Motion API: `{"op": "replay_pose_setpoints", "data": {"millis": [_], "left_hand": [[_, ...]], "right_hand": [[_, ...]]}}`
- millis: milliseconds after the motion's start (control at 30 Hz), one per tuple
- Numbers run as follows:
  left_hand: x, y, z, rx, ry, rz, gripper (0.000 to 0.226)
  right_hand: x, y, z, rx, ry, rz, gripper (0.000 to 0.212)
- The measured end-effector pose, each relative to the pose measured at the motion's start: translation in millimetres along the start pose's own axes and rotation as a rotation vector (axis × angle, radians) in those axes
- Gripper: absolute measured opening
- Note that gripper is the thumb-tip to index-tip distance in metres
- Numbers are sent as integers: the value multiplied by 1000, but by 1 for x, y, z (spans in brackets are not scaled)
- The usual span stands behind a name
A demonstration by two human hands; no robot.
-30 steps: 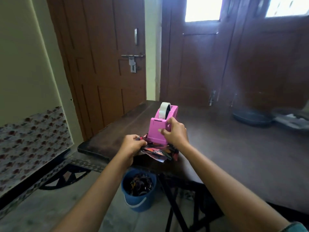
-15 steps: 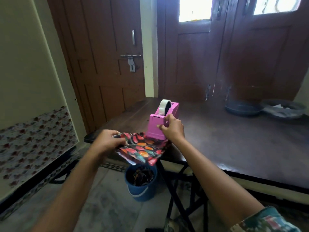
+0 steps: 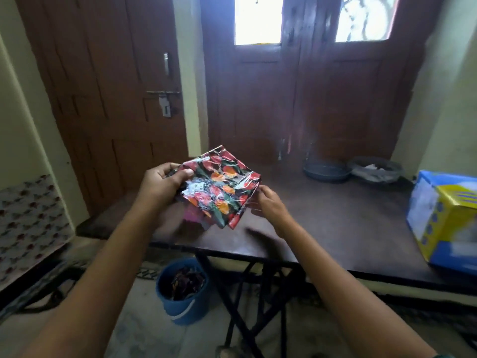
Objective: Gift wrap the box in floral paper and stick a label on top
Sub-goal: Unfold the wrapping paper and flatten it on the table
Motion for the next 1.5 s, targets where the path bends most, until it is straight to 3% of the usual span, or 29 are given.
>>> {"op": "replay_pose_setpoints", "data": {"millis": [133,200,267,333,367,467,667,767,867,933,1100,1267,1500], "left_hand": [[-27,-77,-11,-106,103,316,11],[-46,-108,-16,-124,143,326,11],[-65,-137,-20,-144,184,291,13],[-82,-160,-22,-184,221,259,15],[-87,-167,-22,-208,228,212,19],[-99,-180,-28,-306,200,-24,35],[-100,-198,-44,-368,-110,-671,30],[-101,-210,-39,-375,-228,-755,22],[-104,-218,-36,-431,-257,-710,20],[-100,-219,-36,-464,-210,-626,16],[-75,-225,-28,-607,-44,-289,29],[-63,-238,-28,-583,-21,-323,45],[-60,-238,-29,-520,-13,-218,11]], "right_hand": [[7,63,14,34,-147,-306,44],[12,86,17,19,-191,-410,53],[19,108,18,43,-194,-422,45],[27,125,19,103,-180,-379,19],[32,133,18,143,-175,-368,11],[44,154,14,199,-208,-384,15],[55,160,12,153,-168,-514,8],[56,161,8,133,-132,-558,12],[55,160,6,115,-108,-548,21],[55,158,5,108,-82,-542,18],[48,153,6,42,-32,-524,15],[43,148,11,-19,20,-502,17],[43,143,16,17,28,-410,16]]}}
Point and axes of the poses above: each hand's wrist, its own z-axis away from the middle knuckle, its own y-axis out of the back of the hand, x = y × z, the point moved 4 cm from there along -z, towards the middle knuckle, and after that the axes turned 5 degrees about -x, right-handed, at the moved point
